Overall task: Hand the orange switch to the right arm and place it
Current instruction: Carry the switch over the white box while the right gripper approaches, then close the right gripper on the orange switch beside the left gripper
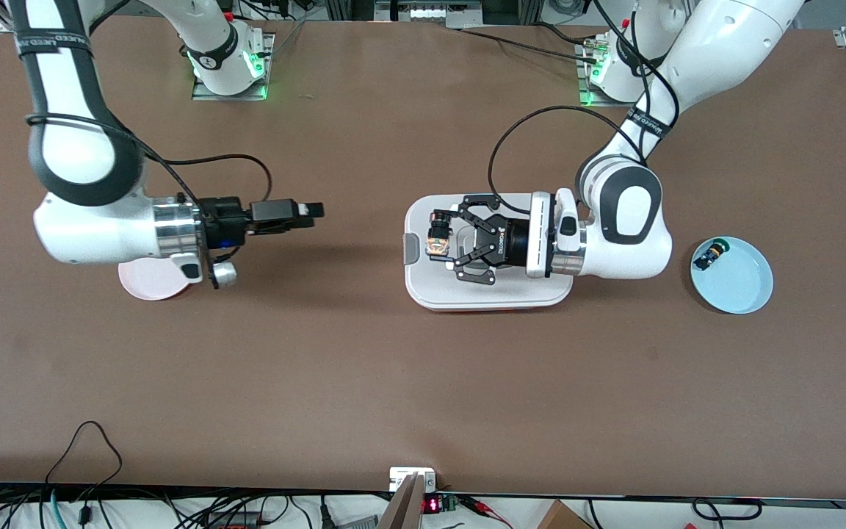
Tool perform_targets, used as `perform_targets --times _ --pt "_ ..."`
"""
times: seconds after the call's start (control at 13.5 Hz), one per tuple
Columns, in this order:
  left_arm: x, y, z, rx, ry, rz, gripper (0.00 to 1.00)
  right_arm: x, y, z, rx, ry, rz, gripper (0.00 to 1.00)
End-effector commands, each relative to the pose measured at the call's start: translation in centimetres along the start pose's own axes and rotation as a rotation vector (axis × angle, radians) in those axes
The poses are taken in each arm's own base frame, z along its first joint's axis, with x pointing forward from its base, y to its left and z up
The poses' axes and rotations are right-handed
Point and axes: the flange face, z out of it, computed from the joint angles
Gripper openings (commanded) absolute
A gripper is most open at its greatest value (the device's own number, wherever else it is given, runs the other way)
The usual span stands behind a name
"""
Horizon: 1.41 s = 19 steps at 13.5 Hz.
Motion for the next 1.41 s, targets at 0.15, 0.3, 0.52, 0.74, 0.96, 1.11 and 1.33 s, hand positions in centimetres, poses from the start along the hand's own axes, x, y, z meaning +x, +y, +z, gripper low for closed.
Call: perform_targets --times 0.15,0.3,0.52,0.74,0.96,1.11,1.33 --pt "0.3 0.8 -0.4 0.027 0.010 0.040 0.16 -1.4 -1.1 6.2 0.185 0.122 0.030 1.00" --pt "0.3 0.8 -0.4 0.027 0.010 0.040 0.16 -2.1 -1.8 9.4 0.246 0.174 0.045 1.00" --pt "0.2 0.8 -0.4 0.026 0.008 0.041 0.16 -3.0 -2.0 14.0 0.308 0.263 0.058 1.00" --pt "0.2 0.8 -0.5 0.026 0.009 0.039 0.16 -3.4 -2.1 15.5 0.322 0.267 0.064 1.00" --pt "0.2 0.8 -0.5 0.026 0.009 0.039 0.16 -2.9 -1.4 15.9 0.325 0.274 0.061 1.00" --pt "0.2 0.8 -0.5 0.026 0.009 0.039 0.16 -2.2 -0.9 16.5 0.344 0.289 0.012 0.97" --pt "0.1 0.8 -0.5 0.026 0.008 0.038 0.16 -2.0 -0.9 17.5 0.340 0.285 0.004 0.96"
